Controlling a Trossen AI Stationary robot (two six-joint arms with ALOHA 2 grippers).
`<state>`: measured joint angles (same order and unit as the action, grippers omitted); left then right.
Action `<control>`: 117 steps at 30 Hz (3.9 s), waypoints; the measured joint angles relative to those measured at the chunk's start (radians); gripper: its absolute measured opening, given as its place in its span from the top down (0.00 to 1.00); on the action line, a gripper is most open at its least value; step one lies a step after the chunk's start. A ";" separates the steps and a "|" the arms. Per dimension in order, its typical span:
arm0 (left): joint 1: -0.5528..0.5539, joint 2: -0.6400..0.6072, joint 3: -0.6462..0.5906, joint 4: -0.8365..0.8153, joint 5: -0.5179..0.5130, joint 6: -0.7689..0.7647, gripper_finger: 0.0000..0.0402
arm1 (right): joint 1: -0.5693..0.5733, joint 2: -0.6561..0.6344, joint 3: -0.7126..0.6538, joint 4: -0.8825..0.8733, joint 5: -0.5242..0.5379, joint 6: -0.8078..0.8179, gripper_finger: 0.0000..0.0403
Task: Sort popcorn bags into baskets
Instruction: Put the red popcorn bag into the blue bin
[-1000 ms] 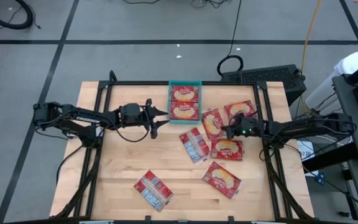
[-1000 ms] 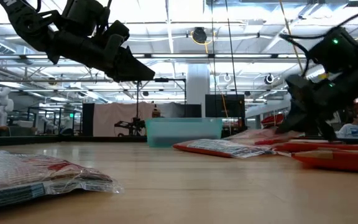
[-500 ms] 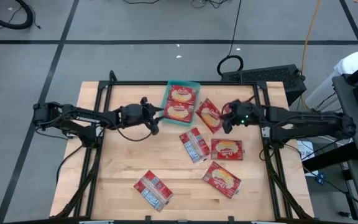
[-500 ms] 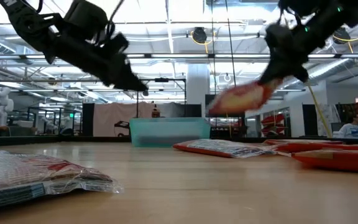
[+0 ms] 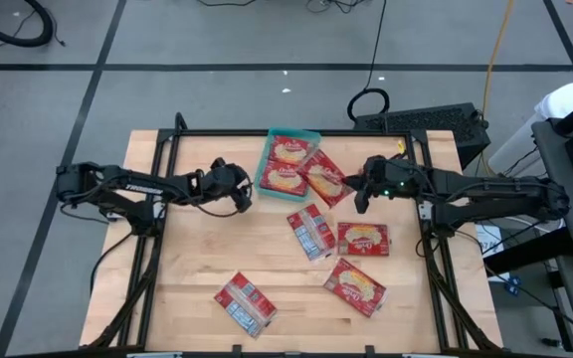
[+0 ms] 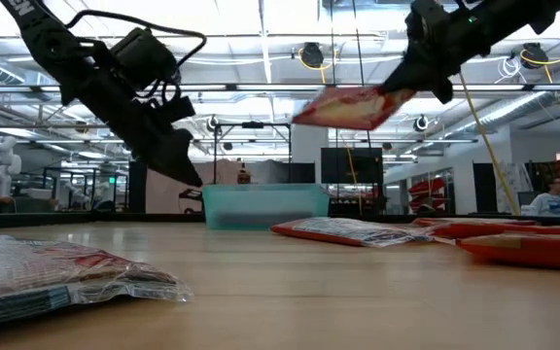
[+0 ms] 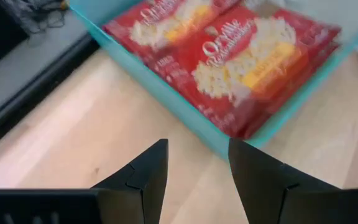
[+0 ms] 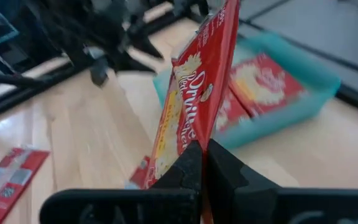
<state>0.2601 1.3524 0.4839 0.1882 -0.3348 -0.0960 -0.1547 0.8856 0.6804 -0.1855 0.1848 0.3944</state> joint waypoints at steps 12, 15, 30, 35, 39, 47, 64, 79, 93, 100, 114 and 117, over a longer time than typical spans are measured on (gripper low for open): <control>0.023 0.198 0.000 0.288 0.118 -0.001 0.57 | 0.000 0.000 0.000 0.106 -0.002 -0.070 1.00; 0.018 0.197 0.000 0.307 0.121 0.014 0.57 | 0.000 0.000 0.000 0.107 0.004 -0.070 1.00; 0.090 -0.332 0.035 0.073 0.219 0.124 0.57 | -0.096 0.226 0.197 0.087 -0.147 -0.328 1.00; 0.132 -0.387 0.035 0.079 0.282 0.108 0.57 | -0.230 0.377 0.424 -0.097 -0.227 -0.513 1.00; 0.137 -0.365 0.034 0.082 0.293 0.087 0.57 | -0.321 0.528 0.599 -0.208 -0.242 -0.710 1.00; 0.089 -0.281 0.034 0.065 0.293 0.056 0.57 | -0.468 0.796 0.763 -0.278 -0.262 -1.061 1.00; 0.051 -0.226 0.034 0.078 0.293 0.042 0.57 | -0.545 0.930 0.767 -0.180 -0.448 -1.206 1.00; 0.019 -0.226 0.034 0.078 0.292 0.039 0.57 | -0.531 0.957 0.766 -0.031 -0.288 -1.221 0.67; -0.091 -0.215 0.034 0.026 0.312 0.049 0.57 | -0.235 0.805 0.739 -0.153 -0.238 -0.619 0.60; -0.272 -0.126 0.031 0.074 0.308 0.082 0.57 | 0.043 0.713 0.543 -0.076 -0.147 -0.367 0.60; -0.368 0.152 0.033 0.333 0.225 0.140 0.57 | 0.470 0.745 0.257 0.102 0.196 0.085 0.59; -0.368 0.164 0.034 0.338 0.225 0.144 0.57 | 0.498 0.791 0.250 0.114 0.200 0.103 0.55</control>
<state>-0.1081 1.5166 0.5179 0.5266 -0.1101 0.0475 0.3432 1.6763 0.9302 -0.0720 0.3848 0.4974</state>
